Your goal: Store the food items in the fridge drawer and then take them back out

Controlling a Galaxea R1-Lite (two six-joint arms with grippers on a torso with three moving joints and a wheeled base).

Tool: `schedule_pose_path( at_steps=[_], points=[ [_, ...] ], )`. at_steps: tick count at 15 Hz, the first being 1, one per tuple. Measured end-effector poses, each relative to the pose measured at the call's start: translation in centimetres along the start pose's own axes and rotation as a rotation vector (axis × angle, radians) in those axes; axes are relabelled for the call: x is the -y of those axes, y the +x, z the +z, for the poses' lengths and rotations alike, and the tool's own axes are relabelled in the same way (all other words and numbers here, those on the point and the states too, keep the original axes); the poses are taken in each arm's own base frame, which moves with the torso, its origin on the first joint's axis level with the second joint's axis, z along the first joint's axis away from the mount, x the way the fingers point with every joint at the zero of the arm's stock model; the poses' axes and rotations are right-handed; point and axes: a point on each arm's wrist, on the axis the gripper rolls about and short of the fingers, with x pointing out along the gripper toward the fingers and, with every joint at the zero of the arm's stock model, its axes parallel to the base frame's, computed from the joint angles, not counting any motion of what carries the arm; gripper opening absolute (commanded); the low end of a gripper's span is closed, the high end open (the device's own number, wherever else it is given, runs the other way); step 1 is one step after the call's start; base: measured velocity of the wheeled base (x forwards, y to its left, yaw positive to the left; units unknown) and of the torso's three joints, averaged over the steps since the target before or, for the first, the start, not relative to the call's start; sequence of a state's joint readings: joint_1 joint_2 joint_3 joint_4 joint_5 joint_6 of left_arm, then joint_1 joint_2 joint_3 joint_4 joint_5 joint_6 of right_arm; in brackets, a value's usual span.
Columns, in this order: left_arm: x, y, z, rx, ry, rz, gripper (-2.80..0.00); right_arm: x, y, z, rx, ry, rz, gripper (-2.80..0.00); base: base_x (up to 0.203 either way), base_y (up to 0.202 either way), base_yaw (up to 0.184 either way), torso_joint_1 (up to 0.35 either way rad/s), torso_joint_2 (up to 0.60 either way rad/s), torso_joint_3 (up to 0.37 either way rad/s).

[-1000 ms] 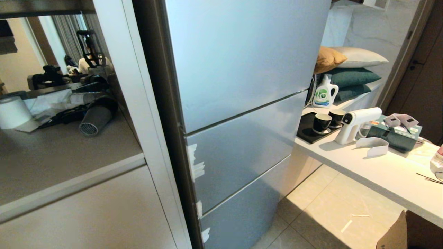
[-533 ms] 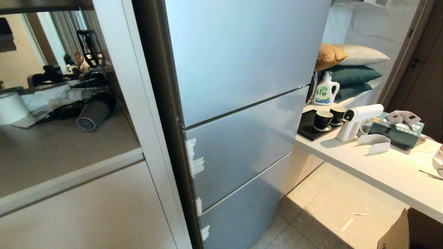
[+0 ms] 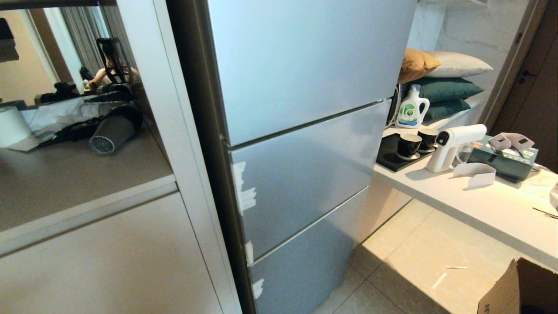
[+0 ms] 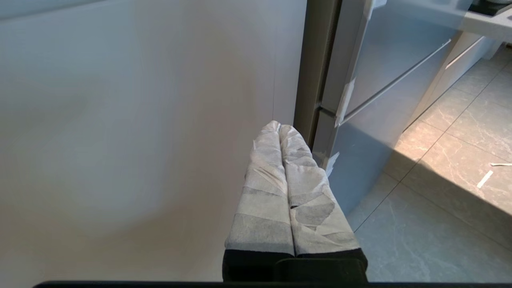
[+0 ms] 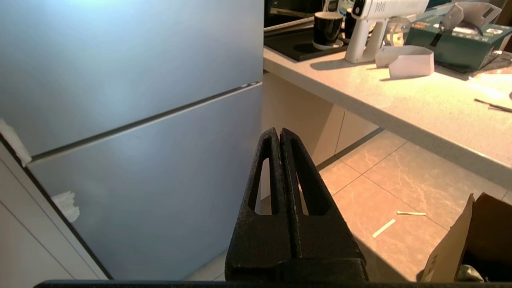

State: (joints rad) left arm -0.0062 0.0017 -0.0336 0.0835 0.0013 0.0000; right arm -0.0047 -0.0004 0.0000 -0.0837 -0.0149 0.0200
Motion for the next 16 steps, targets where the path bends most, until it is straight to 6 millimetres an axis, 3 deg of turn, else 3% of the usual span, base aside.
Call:
schedule_pose_path(
  at_steps=[16],
  points=[
    [0.00,-0.01,0.02,0.000,0.001,0.000,-2.80,0.00,0.00,0.00,0.000,0.000,0.001,-2.80,0.000,0.000,0.000,-0.162,0.37,0.210]
  ],
)
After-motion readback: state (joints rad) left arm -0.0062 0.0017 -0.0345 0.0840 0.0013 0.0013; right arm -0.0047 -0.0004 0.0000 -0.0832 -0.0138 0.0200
